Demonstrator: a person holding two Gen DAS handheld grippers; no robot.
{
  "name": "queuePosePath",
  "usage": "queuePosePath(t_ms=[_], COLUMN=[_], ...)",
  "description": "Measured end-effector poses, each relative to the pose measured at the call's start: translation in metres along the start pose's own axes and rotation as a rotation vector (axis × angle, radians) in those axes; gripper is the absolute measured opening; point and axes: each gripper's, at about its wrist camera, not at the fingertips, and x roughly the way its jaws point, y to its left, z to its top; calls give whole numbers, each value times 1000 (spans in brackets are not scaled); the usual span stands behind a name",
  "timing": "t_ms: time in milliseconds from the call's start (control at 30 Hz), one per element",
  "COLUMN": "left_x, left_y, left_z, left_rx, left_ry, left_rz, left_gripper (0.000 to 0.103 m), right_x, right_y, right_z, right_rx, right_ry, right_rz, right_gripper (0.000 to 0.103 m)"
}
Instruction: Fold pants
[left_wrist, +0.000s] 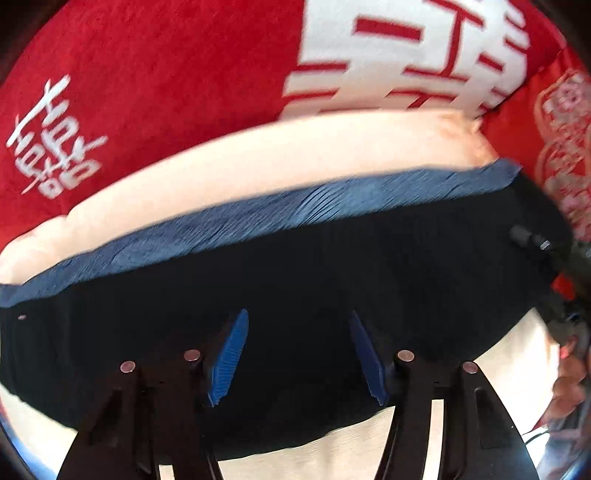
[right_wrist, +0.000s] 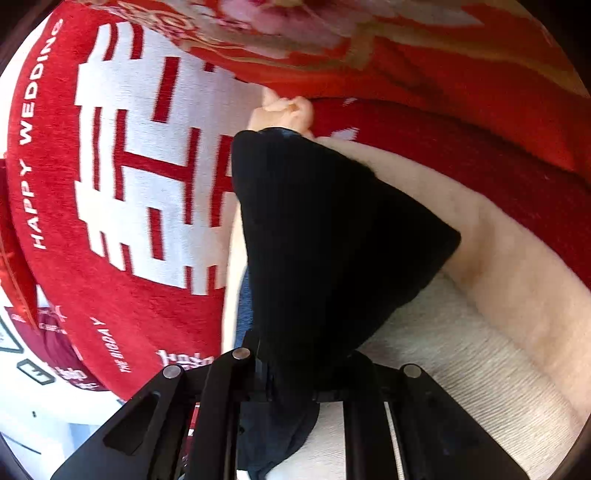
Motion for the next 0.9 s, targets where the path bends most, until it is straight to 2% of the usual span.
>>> queuePosePath(t_ms=[67,133,167,233,300,367,433,467,667,800,867,900], left_x=[3,25,31,30,27,27,26,26,25,19,10,4], left_y=[-10,-20,-22,-34,-33,-26,-24,-24,-25,-8,16,30], left_z=[6,6,4,-2,-4,-2,-3,-4,-8,-11,-14,-17], left_rx=[7,5,3,75,88,66,85,76,89,75,31,9], left_ry=[-15,43,47,-26,-41,-34,-41,-69,-93,-88,-76,-78], left_rz=[-20,-47,-38,6,1,-35,-38,-56,-83,-166,-196,-188], left_gripper=[60,60,60,61,61,61,61,61,61,61,61,61], right_x=[-3,-5,-5,-6,-6,-6,-4,-3,14,29,37,45], right_y=[7,16,21,32,43,57,72,79,143,176,190,198], right_z=[-1,-1,-3,-6,-10,-14,-19,-24,-60,-90,-105,-115], right_rx=[-20,-38,-48,-78,-110,-154,-196,-222,-456,-578,-627,-663], right_ry=[5,5,6,9,8,7,11,15,38,51,54,56], right_rz=[13,21,25,23,15,-3,-19,-28,-140,-197,-230,-259], right_gripper=[14,14,14,14,14,14,14,14,14,14,14,15])
